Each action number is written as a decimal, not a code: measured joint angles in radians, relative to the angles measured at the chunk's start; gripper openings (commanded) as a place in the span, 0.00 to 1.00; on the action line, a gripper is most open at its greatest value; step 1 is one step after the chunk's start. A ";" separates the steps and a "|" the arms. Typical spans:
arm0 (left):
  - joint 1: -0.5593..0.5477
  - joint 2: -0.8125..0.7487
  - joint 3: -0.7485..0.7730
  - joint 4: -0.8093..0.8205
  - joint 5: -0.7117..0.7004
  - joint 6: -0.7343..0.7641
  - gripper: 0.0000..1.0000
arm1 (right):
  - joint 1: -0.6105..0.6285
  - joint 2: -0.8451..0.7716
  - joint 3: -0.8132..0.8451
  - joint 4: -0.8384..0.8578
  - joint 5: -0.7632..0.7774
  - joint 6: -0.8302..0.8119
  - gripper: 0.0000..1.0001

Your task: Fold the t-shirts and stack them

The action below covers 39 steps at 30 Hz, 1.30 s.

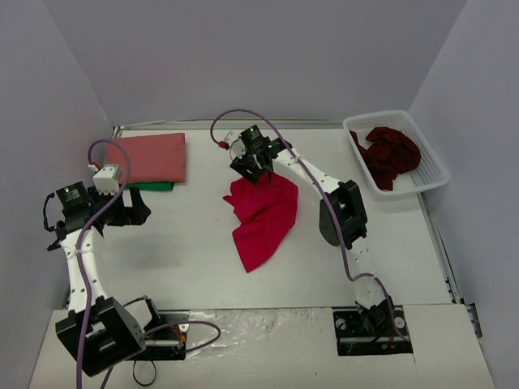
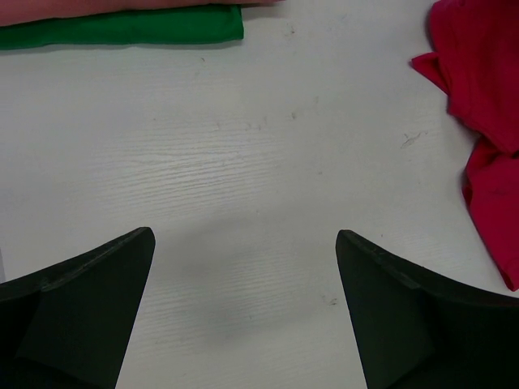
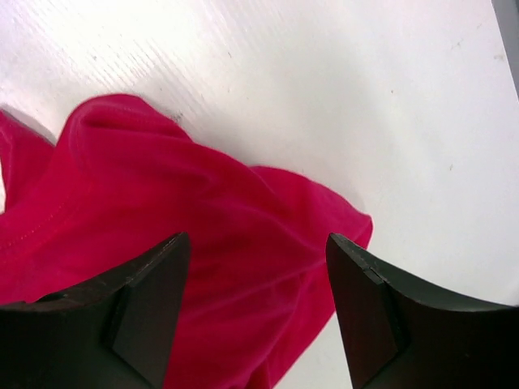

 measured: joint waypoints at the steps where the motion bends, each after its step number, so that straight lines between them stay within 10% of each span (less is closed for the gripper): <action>1: 0.003 0.000 0.000 0.000 0.003 0.000 0.94 | 0.003 0.022 0.027 -0.002 0.004 0.002 0.63; 20: 0.010 0.015 0.000 0.001 0.035 0.001 0.94 | 0.145 0.114 0.117 -0.027 0.065 0.057 0.36; 35: 0.010 0.027 0.000 0.000 0.039 0.002 0.94 | 0.137 0.257 0.212 -0.030 0.085 0.063 0.51; 39: 0.010 0.027 0.000 0.000 0.039 0.002 0.94 | 0.138 0.261 0.213 -0.035 0.085 0.063 0.30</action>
